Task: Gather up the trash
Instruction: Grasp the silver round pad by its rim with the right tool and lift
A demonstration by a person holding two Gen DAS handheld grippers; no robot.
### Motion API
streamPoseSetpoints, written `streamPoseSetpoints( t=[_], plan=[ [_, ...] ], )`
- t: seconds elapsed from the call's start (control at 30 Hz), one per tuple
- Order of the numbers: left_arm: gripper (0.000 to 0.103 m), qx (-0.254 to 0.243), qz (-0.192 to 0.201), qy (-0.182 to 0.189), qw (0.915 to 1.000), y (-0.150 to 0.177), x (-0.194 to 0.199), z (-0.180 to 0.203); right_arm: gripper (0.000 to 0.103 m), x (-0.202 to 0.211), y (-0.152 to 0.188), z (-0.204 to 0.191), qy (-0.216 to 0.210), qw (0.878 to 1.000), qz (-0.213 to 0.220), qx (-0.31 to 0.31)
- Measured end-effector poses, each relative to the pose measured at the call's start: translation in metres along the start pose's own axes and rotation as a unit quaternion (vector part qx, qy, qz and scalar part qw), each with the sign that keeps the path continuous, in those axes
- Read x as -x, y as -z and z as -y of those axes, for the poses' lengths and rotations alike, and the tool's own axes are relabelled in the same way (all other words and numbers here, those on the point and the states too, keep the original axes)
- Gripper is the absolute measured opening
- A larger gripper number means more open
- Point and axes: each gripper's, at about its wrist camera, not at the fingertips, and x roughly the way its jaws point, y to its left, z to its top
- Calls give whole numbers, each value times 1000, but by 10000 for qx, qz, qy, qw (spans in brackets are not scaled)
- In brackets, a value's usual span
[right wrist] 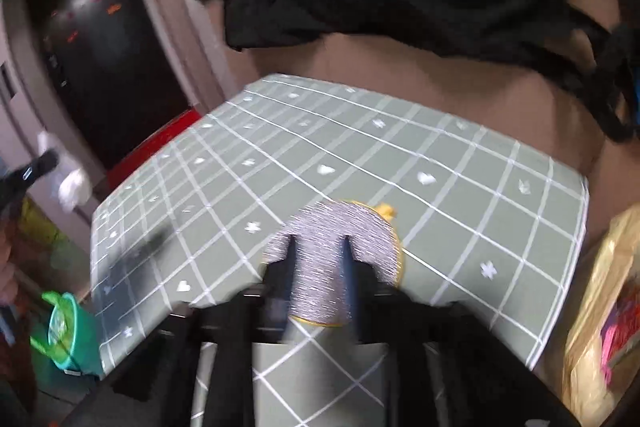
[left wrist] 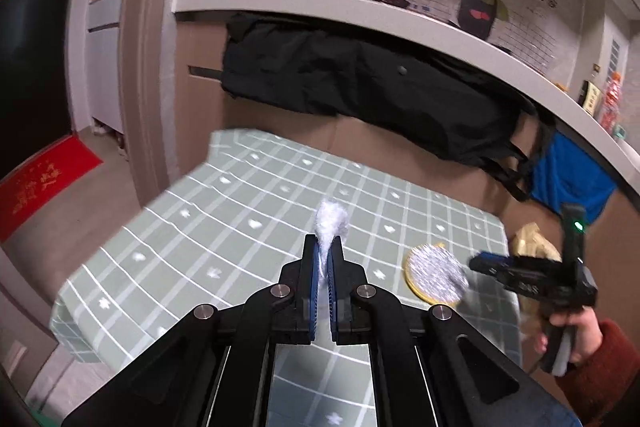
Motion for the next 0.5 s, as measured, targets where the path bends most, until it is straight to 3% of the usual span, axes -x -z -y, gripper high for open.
streamPoseSetpoints(
  t=[0.13, 0.3, 0.33, 0.37, 0.4, 0.5],
  plan=[
    [4, 77, -383, 502, 9980, 19, -30, 23, 35, -5, 10, 17, 151, 9997, -62, -167],
    [4, -87, -917, 1000, 9907, 39, -79, 65, 35, -6, 15, 37, -29, 9991, 12, -413],
    [4, -139, -1017, 1091, 9887, 43, -88, 73, 30, -7, 16, 39, -63, 9991, 37, -428],
    [4, -202, -1110, 1187, 9865, 45, -98, 81, 17, -7, 15, 41, -87, 9991, 38, -414],
    [4, -265, -1168, 1244, 9850, 47, -106, 87, 12, -9, 15, 42, -60, 9993, 18, -371],
    [4, -395, -1314, 1322, 9817, 51, -126, 98, 12, -18, 13, 50, -121, 9992, -23, -390]
  ],
)
